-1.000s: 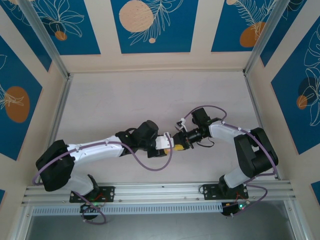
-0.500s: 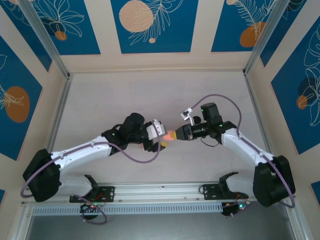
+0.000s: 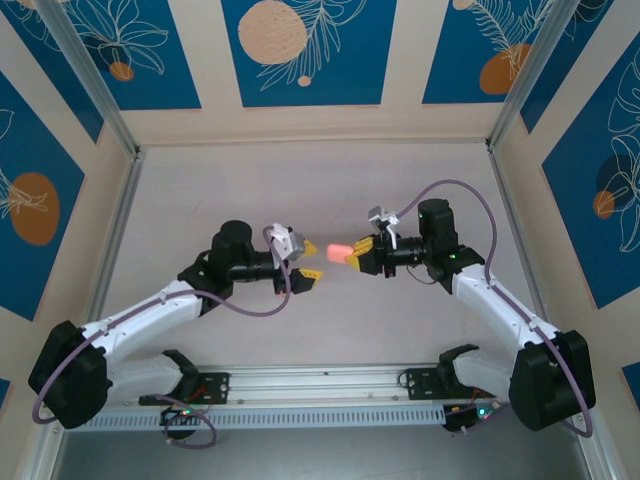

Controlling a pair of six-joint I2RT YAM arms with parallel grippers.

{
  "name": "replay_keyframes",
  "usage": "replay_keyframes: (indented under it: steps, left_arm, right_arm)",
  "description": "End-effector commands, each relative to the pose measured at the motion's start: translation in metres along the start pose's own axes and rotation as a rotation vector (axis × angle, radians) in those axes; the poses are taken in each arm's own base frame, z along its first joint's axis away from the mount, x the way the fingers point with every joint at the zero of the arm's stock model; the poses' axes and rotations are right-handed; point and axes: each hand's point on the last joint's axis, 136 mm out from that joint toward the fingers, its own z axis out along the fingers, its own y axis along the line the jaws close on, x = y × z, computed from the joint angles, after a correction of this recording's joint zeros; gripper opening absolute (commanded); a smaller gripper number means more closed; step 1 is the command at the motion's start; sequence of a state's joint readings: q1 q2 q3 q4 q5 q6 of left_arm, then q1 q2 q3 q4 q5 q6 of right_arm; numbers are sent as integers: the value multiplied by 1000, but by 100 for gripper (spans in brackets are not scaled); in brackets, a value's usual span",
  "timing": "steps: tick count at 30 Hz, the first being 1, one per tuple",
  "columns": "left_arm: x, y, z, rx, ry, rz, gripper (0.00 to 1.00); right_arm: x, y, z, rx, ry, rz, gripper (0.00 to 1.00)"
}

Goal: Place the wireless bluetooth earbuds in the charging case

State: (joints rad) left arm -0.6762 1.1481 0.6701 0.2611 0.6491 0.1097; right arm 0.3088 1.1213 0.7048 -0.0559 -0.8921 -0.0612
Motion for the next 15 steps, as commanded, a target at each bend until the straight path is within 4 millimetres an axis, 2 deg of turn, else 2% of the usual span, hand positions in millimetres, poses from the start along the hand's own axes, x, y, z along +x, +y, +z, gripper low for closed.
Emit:
replay_keyframes:
  steps: [1, 7, 15]
  left_arm:
    - [-16, -12, -5, 80, -71, 7, 59]
    - [-24, -21, -6, 141, -111, 13, 53]
    - [-25, -26, -5, 187, -119, 6, 46]
  right_arm:
    - [-14, 27, -6, -112, -39, -223, 22]
    - [-19, 38, -3, -158, -45, -290, 21]
    - [-23, 49, 4, -210, -44, -317, 22]
